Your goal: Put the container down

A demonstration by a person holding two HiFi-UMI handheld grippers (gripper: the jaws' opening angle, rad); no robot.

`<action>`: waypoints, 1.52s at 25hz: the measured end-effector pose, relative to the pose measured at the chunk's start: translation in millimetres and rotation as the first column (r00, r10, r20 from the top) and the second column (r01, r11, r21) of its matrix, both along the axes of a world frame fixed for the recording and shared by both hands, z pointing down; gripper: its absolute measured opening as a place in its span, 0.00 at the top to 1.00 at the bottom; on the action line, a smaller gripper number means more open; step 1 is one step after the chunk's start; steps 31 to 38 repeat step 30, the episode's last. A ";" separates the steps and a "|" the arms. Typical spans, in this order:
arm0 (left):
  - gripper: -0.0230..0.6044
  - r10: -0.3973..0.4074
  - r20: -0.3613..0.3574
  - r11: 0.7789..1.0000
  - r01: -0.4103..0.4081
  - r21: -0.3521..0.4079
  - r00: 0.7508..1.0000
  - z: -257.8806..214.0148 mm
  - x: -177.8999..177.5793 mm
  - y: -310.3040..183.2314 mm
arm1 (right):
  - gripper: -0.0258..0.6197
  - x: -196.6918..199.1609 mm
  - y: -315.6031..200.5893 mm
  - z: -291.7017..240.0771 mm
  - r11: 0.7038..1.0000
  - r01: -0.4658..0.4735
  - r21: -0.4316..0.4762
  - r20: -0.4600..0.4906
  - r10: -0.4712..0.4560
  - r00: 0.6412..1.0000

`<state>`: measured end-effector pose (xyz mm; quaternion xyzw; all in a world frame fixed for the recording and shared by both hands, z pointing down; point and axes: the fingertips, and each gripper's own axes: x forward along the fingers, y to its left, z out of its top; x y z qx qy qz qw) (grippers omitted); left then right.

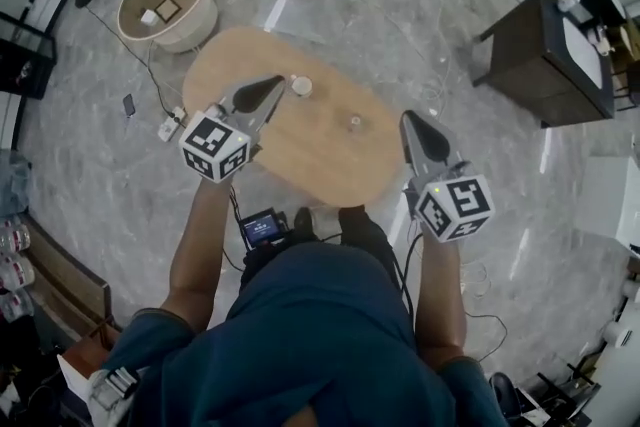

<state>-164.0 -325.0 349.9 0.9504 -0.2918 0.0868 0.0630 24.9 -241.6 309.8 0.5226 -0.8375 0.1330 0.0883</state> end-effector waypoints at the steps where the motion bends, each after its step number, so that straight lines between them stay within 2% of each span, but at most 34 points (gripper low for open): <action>1: 0.97 -0.003 -0.011 1.000 0.004 0.015 1.000 -17.1 -2.7 5.2 | 0.95 -0.2 3.4 -12.9 1.000 0.004 0.020 0.003 -0.004 1.000; 5: 0.97 0.000 -0.049 0.996 0.004 0.085 0.999 -71.4 -21.8 26.1 | 0.95 -16.6 16.0 -52.3 0.995 0.029 0.098 -0.019 -0.027 0.999; 8: 0.97 0.021 -0.065 0.992 -0.012 0.128 0.998 -99.4 -36.1 44.3 | 0.95 -34.8 24.2 -71.7 0.989 0.058 0.134 -0.070 -0.049 0.996; 12: 0.97 0.052 -0.070 0.984 -0.039 0.175 0.996 -124.9 -38.5 67.0 | 0.95 -41.4 31.6 -95.9 0.982 0.068 0.174 -0.080 -0.054 0.995; 17: 0.97 0.077 -0.066 0.980 -0.064 0.187 0.995 -128.9 -31.5 83.2 | 0.95 -34.9 39.0 -107.1 0.979 0.054 0.195 -0.081 -0.039 0.996; 24: 0.97 0.070 -0.072 0.982 -0.056 0.178 0.995 -123.8 -37.1 85.4 | 0.95 -41.9 42.8 -106.1 0.980 0.054 0.192 -0.083 -0.039 0.996; 30: 0.97 0.085 -0.071 0.983 -0.073 0.167 0.994 -127.3 -22.6 78.4 | 0.95 -30.3 37.6 -111.7 0.982 0.048 0.180 -0.087 -0.032 0.996; 38: 0.97 0.085 -0.071 0.983 -0.073 0.167 0.994 -127.3 -22.6 78.4 | 0.95 -30.3 37.6 -111.7 0.982 0.048 0.180 -0.087 -0.032 0.996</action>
